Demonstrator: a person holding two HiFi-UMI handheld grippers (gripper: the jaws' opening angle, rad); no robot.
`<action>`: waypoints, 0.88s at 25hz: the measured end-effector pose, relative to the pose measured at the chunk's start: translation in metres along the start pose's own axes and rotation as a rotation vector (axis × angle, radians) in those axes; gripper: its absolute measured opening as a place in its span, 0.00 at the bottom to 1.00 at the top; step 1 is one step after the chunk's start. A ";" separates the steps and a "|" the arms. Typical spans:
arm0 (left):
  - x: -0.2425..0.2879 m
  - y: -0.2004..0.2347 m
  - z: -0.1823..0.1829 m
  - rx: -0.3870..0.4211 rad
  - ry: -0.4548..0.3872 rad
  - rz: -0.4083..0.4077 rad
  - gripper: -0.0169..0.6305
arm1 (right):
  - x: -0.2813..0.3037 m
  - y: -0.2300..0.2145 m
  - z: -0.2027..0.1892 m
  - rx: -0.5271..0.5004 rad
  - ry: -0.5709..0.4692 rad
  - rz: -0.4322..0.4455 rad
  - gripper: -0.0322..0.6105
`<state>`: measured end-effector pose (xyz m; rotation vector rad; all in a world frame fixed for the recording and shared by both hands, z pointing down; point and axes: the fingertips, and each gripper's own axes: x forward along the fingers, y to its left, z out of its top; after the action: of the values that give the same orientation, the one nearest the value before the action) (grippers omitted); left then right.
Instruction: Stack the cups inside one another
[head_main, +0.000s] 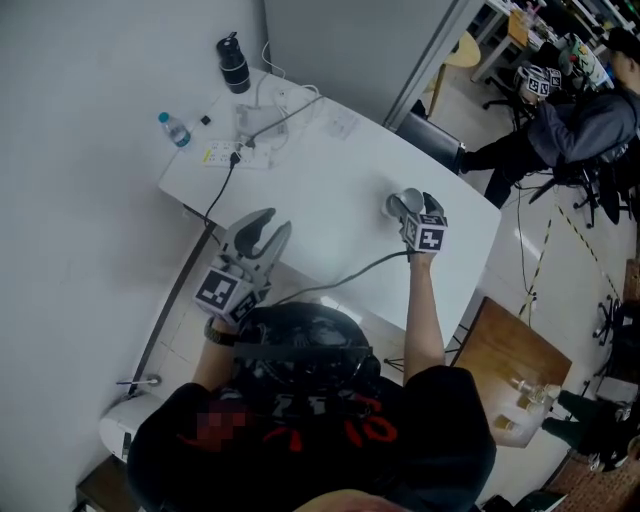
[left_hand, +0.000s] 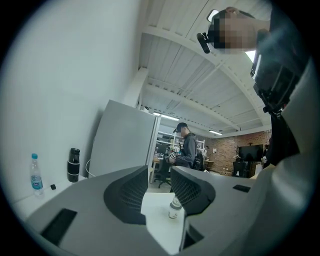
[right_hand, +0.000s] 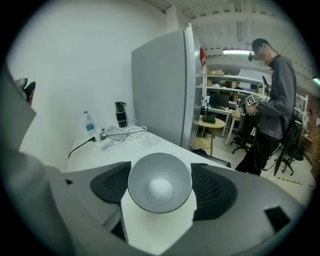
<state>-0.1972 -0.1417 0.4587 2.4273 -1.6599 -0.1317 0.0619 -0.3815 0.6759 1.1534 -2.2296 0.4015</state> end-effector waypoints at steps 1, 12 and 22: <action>-0.002 0.002 0.000 -0.001 0.000 0.009 0.26 | 0.005 0.000 -0.005 0.000 0.013 0.000 0.65; -0.008 0.006 -0.002 -0.005 0.014 0.036 0.26 | 0.015 0.008 -0.022 0.036 0.009 0.044 0.66; 0.005 -0.004 0.005 0.022 -0.002 -0.013 0.26 | -0.048 0.022 0.019 0.061 -0.208 0.050 0.66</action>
<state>-0.1923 -0.1451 0.4535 2.4552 -1.6552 -0.1193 0.0589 -0.3477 0.6311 1.2215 -2.4452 0.3872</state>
